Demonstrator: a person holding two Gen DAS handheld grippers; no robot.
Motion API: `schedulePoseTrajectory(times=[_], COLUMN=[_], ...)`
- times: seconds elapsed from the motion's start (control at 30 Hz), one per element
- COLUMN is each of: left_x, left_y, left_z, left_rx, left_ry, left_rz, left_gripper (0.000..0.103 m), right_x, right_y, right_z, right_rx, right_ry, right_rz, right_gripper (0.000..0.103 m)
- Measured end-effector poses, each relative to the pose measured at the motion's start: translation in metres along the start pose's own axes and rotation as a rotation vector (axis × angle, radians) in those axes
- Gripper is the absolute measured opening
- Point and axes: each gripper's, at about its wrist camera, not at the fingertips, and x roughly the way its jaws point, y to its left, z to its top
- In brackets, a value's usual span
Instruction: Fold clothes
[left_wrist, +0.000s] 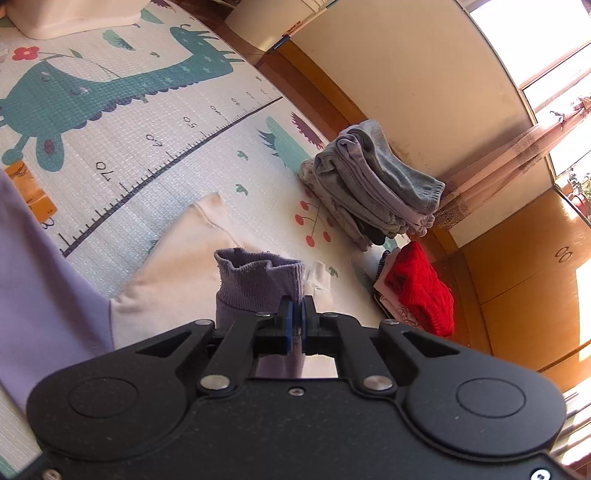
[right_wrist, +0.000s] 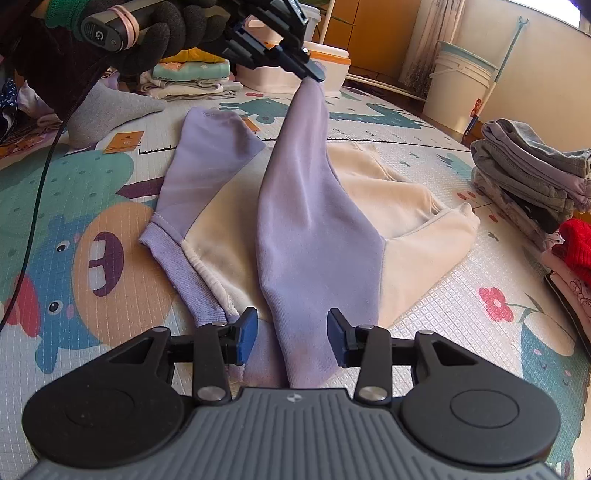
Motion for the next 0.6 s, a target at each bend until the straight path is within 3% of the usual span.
schedulePoseTrajectory(times=[0.17,0.6], left_x=[0.031,0.131], left_y=[-0.027,-0.056], left_z=[0.007,0.005], left_rx=[0.040,0.152], left_ry=[0.026,0.139], left_rz=[-0.041,0.033], left_gripper=[0.001,0.001], right_x=[0.002,0.004], right_y=[0.002,-0.015], right_z=[-0.003,-0.013], right_rx=[0.055,0.284], right_ry=[0.016,0.041], right_rz=[0.009,0.064], right_gripper=[0.044,0.039])
